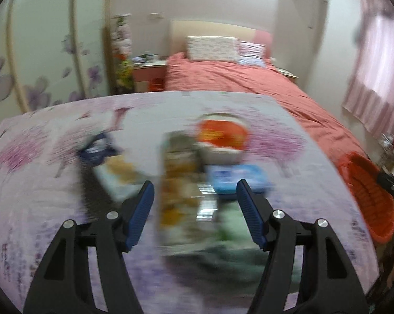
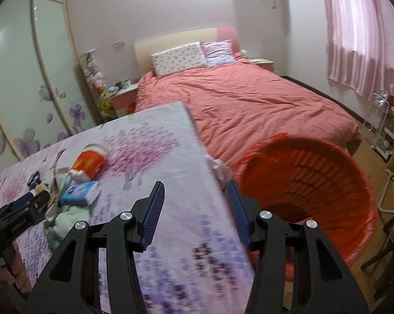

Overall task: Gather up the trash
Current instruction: 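Return to the bed and grasp the dark blue snack bag with the left gripper, then grasp the green cloth with the right gripper while the left gripper holds the snack bag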

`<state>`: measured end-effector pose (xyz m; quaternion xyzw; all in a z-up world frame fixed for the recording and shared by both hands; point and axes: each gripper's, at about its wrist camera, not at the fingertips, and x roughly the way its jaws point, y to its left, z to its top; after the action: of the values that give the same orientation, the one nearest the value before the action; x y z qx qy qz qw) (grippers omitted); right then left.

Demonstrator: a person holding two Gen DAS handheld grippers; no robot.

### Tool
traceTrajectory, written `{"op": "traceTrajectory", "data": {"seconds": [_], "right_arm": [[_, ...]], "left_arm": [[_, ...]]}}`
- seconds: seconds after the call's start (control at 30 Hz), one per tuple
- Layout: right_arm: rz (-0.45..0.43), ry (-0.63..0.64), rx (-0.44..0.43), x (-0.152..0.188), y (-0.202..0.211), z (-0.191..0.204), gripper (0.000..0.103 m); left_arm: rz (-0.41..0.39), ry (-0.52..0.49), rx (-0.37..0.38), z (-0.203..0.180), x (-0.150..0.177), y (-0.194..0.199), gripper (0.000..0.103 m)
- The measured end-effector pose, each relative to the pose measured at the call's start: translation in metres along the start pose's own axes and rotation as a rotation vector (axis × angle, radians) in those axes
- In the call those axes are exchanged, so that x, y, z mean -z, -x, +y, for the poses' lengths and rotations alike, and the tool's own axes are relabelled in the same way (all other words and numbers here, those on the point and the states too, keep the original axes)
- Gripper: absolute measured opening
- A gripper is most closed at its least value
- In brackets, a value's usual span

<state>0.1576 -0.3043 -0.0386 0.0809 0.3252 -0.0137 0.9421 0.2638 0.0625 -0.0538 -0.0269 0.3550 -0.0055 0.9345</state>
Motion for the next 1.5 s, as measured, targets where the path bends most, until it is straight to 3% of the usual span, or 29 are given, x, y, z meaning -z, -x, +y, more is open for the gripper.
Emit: {"op": "traceTrajectory", "data": {"seconds": [0.17,0.3,0.57,0.67,0.73,0.9,1.17,1.5], "right_arm": [[0.031,0.049,-0.03,0.007,-0.011,0.031,0.051],[0.056,0.07,-0.048,0.011,-0.018,0.047,0.051],[0.082,0.109,-0.056,0.016,-0.028,0.068,0.051],[0.09,0.122,-0.057,0.019,-0.029,0.073,0.051],[0.094,0.128,-0.057,0.021,-0.029,0.077,0.051],[0.104,0.13,-0.072,0.023,-0.03,0.086,0.051],[0.131,0.14,-0.163,0.029,-0.026,0.111,0.051],[0.183,0.206,-0.241,0.054,-0.02,0.139,0.049]], "left_arm": [[0.01,0.095,-0.079,0.055,0.0,-0.009,0.064],[0.044,0.157,-0.083,0.084,-0.004,-0.025,0.061],[0.097,0.154,-0.082,0.083,-0.01,-0.057,0.055],[0.105,0.162,-0.071,0.087,-0.012,-0.064,0.041],[0.096,0.152,-0.054,0.086,-0.014,-0.064,0.022],[0.064,0.123,-0.042,0.089,-0.016,-0.053,0.012],[-0.009,0.079,-0.049,0.099,-0.018,-0.024,0.009],[-0.053,0.098,-0.042,0.118,-0.02,0.004,0.009]]}}
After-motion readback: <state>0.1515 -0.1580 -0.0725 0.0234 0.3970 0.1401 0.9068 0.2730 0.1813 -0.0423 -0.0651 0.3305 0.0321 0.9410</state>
